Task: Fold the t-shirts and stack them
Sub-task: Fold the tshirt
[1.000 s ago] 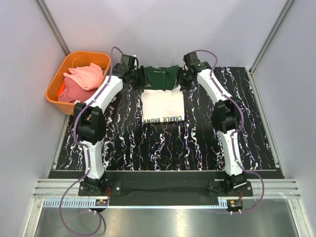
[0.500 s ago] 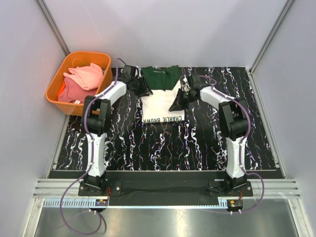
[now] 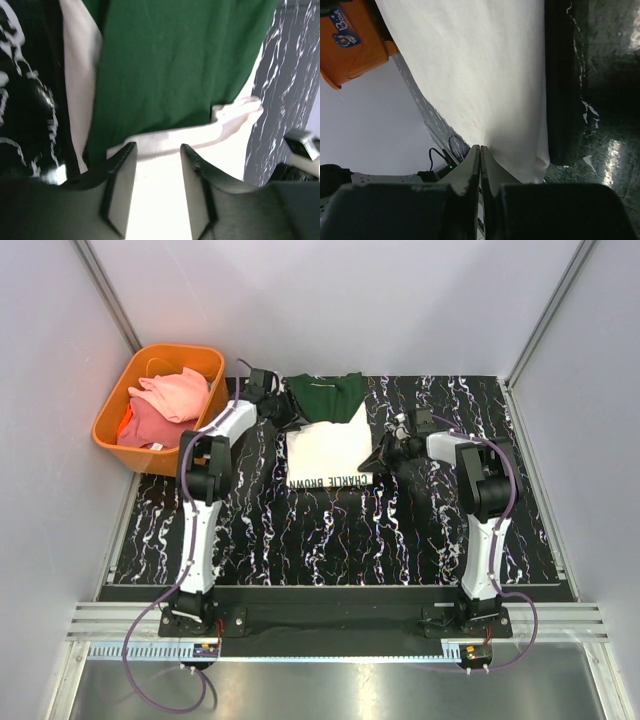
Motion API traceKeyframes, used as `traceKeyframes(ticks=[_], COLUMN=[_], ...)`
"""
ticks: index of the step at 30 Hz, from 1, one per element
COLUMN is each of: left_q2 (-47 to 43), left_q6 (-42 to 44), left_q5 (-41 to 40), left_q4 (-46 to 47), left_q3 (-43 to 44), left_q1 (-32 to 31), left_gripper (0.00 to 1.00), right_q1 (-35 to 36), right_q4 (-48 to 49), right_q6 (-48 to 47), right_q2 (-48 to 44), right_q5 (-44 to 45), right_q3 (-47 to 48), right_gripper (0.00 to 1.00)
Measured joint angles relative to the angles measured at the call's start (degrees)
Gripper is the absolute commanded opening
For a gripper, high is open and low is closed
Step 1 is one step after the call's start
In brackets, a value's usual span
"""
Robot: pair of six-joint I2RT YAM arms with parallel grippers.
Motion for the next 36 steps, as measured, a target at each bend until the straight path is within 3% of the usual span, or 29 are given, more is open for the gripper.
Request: traceKeyframes(ticks=[5,13,16,24,30,36], left_q2=[-11.17,-34.64,-34.18,-23.19,-24.9,-31.95], left_q6=[0.44,0.02,-0.98,-0.66,1.62,3.63], left_q5=[-0.79,0.13,1.4,2.73,3.17,3.02], left_q4=[-3.43,1.14,4.44,5.11,8.31,3.54], left_q3=[-9.55,-28.04,-34.82,-39.69,-43.67,-46.16], left_q1=[-0.24,-2.19,-3.5,-3.56,-3.19,-3.28], left_gripper=[0.54,0.45,0.43,0.39,0.43,0.47], right_q1=[-0.35,0.02,0.17,0.0,-1.7,-2.56], right_q4=[0.66,1.38,1.99,3.43,6.21,4.26], right_q6=[0.59,2.43,2.51,0.92,-2.62,-2.29], right_q2=[-0.46,-3.61,-3.1,2.99,2.69,-3.23], right_q5=[-2.01,-4.42,-5.16,-5.64,-7.13,-7.1], right_q3=[-0.5,0.94,1.44,-0.7,-7.28,-12.09], right_gripper=[0.1,0.13,0.13,0.13,0.12,0.13])
